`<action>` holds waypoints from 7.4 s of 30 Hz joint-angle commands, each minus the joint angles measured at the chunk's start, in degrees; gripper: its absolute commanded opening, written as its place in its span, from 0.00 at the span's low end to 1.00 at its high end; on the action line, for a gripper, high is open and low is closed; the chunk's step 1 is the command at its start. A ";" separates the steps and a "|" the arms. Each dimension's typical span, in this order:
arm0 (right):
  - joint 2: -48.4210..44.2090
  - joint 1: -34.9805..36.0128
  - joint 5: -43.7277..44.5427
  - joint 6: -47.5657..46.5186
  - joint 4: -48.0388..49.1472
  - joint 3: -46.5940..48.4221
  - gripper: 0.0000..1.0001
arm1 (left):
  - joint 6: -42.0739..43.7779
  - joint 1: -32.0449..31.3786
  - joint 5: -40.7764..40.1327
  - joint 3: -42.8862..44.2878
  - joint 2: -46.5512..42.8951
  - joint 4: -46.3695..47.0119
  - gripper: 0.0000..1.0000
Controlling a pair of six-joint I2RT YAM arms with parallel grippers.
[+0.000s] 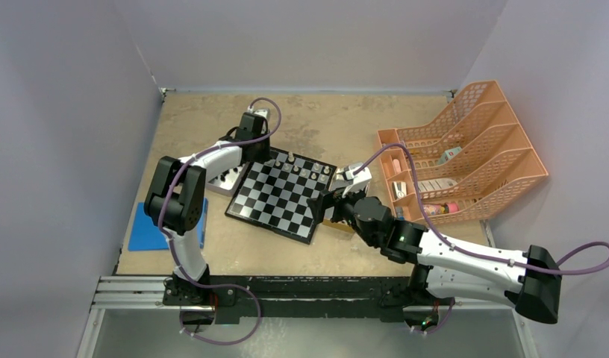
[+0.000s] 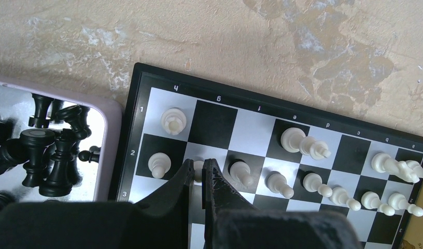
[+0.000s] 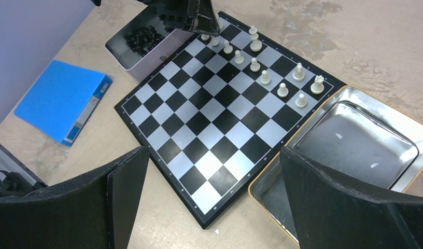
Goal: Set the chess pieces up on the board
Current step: Place the chess piece on the chessboard, then pick up the chess piece from the storage box, then place the chess piece on the chessboard.
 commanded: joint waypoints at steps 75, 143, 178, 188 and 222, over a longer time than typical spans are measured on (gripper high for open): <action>26.56 -22.31 -10.92 15.53 -24.97 12.70 0.39 | 0.72 -0.47 18.69 -21.16 -59.13 -15.10 0.68; 9.74 -22.86 -21.35 -6.14 -1.45 8.51 0.11 | -7.03 -0.43 40.57 -12.92 -45.22 -13.07 0.61; 3.55 -0.10 -21.59 -24.41 20.61 5.10 0.12 | -8.48 -4.54 68.29 -2.01 -30.63 -13.11 0.47; 3.98 0.16 -21.23 -24.34 20.83 5.30 0.12 | -4.37 -6.38 63.06 -0.84 -29.60 -17.98 0.40; -4.36 0.26 -11.60 -13.65 13.55 -0.83 0.99 | 0.09 -8.22 33.87 3.79 -29.59 -24.77 0.00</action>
